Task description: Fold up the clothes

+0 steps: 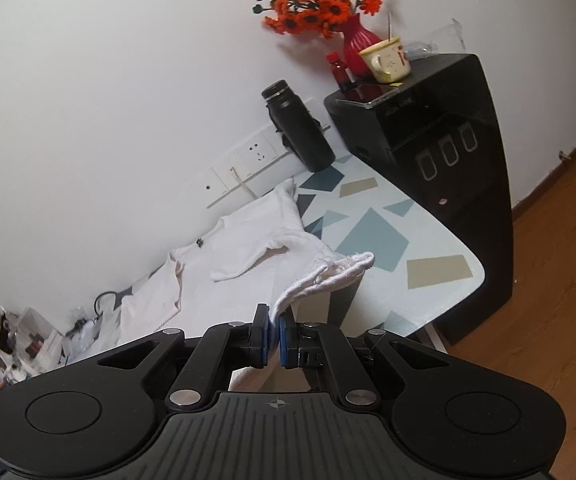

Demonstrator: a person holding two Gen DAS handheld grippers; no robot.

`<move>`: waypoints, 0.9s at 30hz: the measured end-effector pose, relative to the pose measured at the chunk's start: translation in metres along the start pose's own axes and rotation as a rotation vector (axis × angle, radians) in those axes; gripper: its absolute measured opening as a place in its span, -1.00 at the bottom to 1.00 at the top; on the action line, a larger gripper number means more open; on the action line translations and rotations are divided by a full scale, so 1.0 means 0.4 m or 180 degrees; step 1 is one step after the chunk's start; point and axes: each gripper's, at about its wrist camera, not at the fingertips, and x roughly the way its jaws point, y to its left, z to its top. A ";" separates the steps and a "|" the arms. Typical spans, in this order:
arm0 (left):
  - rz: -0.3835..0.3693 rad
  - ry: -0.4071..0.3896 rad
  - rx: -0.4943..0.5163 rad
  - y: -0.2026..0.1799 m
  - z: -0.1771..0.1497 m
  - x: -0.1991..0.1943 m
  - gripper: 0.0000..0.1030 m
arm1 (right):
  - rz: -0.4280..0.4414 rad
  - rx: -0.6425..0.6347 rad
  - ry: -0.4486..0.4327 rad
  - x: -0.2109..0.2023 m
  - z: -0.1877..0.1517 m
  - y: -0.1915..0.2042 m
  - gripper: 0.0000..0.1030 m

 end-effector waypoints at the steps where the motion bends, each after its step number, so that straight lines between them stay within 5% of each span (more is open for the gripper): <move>1: 0.0000 0.0006 -0.0037 0.006 -0.005 0.001 -0.82 | 0.0002 -0.0003 0.0004 0.000 0.002 0.001 -0.92; 9: -0.0054 0.0043 -0.0589 0.074 -0.036 0.021 -0.76 | 0.0007 -0.0004 0.0011 -0.006 0.002 -0.005 -0.92; 19: -0.0029 -0.0223 -0.1133 0.143 -0.028 0.024 -0.76 | -0.0013 0.0006 0.0016 -0.012 0.004 -0.021 -0.92; 23: -0.0040 -0.0436 -0.0788 0.110 -0.014 -0.001 -0.91 | -0.0017 0.0042 0.0028 -0.012 0.003 -0.025 -0.92; 27: -0.0051 -0.0810 0.0165 -0.008 0.022 -0.113 -0.92 | 0.0009 0.0026 0.0000 -0.016 0.009 -0.025 -0.92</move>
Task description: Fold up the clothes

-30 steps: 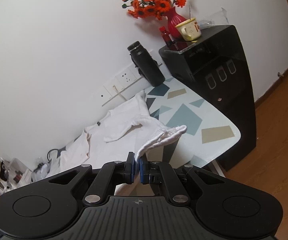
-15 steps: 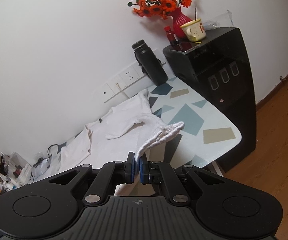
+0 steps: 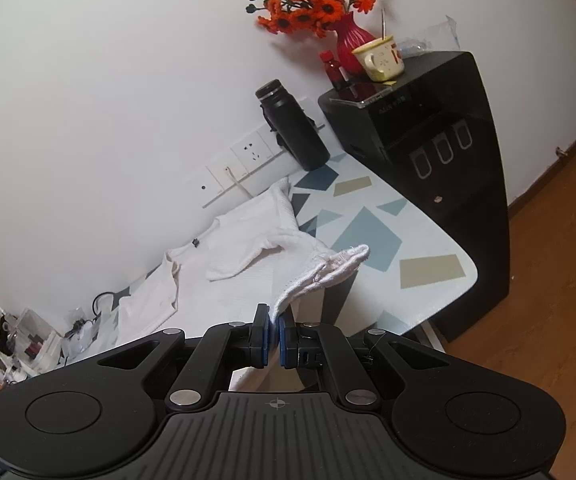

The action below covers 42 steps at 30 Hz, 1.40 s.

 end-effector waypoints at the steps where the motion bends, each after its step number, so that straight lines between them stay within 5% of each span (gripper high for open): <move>1: -0.0081 -0.0150 0.0353 -0.042 0.020 -0.037 -0.92 | 0.0014 -0.0008 -0.0005 -0.002 0.001 0.000 -0.92; 4: -0.0404 -0.0376 0.1293 -0.156 0.049 -0.122 -0.92 | -0.0018 -0.0116 0.0014 -0.004 -0.005 -0.001 -0.92; 7: -0.0459 -0.0235 0.1687 -0.209 0.040 -0.136 -0.91 | -0.0121 -0.0256 0.0122 0.009 -0.016 -0.003 -0.92; 13: -0.0165 -0.0099 0.1168 -0.183 0.075 -0.093 -0.92 | -0.0055 -0.0146 0.0043 0.024 0.016 -0.028 -0.92; 20: -0.0261 -0.0306 0.1843 -0.278 0.170 -0.045 -0.91 | 0.0037 -0.0213 0.0125 0.093 0.148 -0.013 -0.92; 27: -0.0475 -0.0455 0.1709 -0.365 0.305 0.091 -0.92 | 0.0219 -0.0542 -0.0008 0.202 0.315 0.114 -0.92; 33: -0.0612 -0.0524 0.1678 -0.423 0.419 0.273 -0.91 | 0.0198 -0.0971 -0.0267 0.348 0.460 0.231 -0.92; 42: -0.0776 -0.0106 0.1516 -0.475 0.503 0.682 -0.91 | -0.0321 -0.0875 -0.0095 0.723 0.593 0.266 -0.92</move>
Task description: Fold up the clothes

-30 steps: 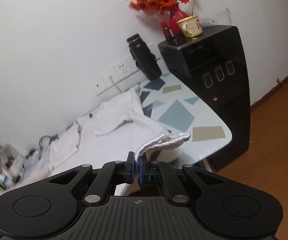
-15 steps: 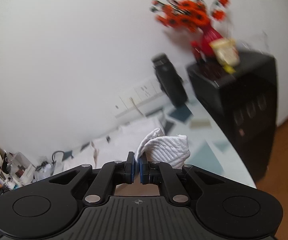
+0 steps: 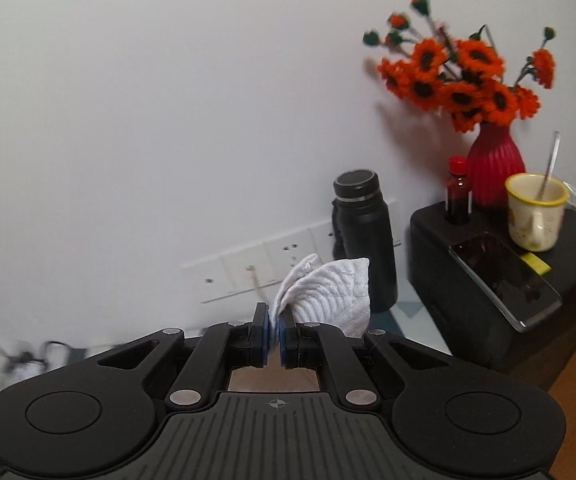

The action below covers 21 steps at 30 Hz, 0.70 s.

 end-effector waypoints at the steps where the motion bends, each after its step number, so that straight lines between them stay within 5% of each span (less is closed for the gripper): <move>1: -0.0004 0.0066 -0.0053 0.008 -0.004 0.047 -0.91 | -0.0058 0.0016 0.0035 0.037 0.003 0.007 -0.91; 10: 0.0026 0.0600 -0.0516 0.094 -0.073 0.331 -0.91 | -0.0397 0.0268 0.0320 0.304 -0.035 -0.014 -0.92; 21: 0.0273 0.0516 -0.0674 0.110 0.003 0.550 -0.91 | -0.0298 0.0317 0.0264 0.582 0.052 -0.039 -0.91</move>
